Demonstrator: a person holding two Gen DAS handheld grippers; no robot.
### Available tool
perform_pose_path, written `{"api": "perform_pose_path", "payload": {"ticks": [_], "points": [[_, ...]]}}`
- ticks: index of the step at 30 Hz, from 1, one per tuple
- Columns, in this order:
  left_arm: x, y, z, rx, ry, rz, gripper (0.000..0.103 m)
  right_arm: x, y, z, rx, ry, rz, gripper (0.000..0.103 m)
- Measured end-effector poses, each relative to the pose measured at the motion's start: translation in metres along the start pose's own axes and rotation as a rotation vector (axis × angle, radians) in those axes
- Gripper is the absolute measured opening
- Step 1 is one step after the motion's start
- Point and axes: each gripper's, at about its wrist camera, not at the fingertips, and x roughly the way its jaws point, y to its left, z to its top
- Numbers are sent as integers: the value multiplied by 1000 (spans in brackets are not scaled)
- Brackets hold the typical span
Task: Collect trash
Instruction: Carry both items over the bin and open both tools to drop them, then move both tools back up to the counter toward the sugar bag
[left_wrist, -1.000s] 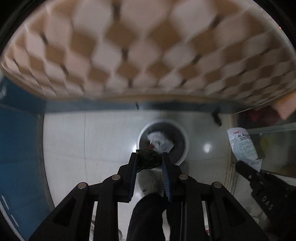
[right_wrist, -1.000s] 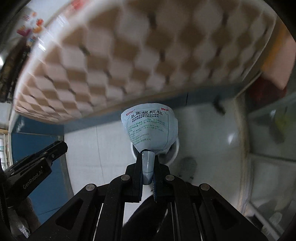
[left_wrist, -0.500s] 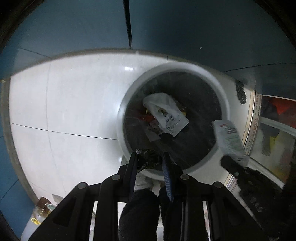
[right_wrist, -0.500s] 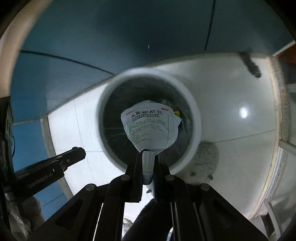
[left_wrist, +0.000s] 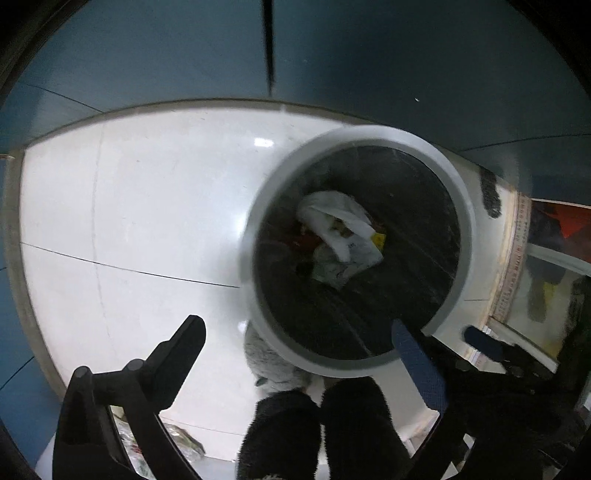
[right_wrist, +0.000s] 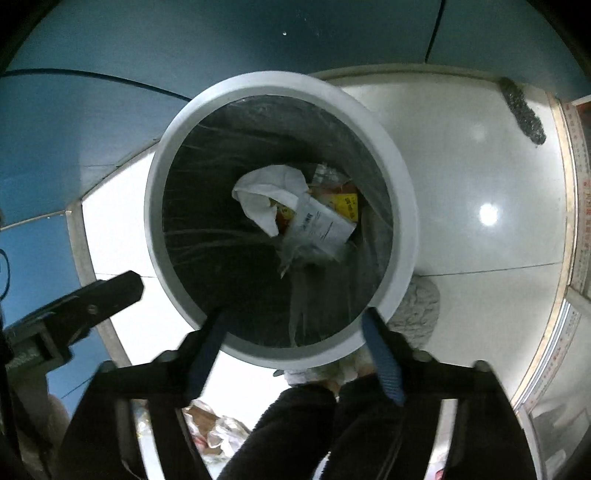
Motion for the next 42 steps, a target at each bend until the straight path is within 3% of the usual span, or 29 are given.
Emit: {"api": "perform_pose_path", "payload": {"ticks": [3,8,11,18,26,35,42], "points": [[-14,3,-6,7,-34,58,103,-13,7,-5,-13,-25,-71,103],[-52,8,-24,20,-86,158,103,-47,21,-16,-25,-79,-145,103],[-80,11,-39,17,-100,172,103,-79,29,-27,-33,-107,-173,103],[-165,3,-75,6,-132,152,103,-176,53,-64,-46,-144,-202,103],[-270,-13,-119,28,-196,116,103,-314,86,-120,-57,-217,-221,103],[-388,-22,-167,57,-324,22,103,-455,123,-184,-96,-318,-203,103],[-469,-18,-153,16,-466,-27,103,-539,132,-195,-49,-441,-86,103]]}}
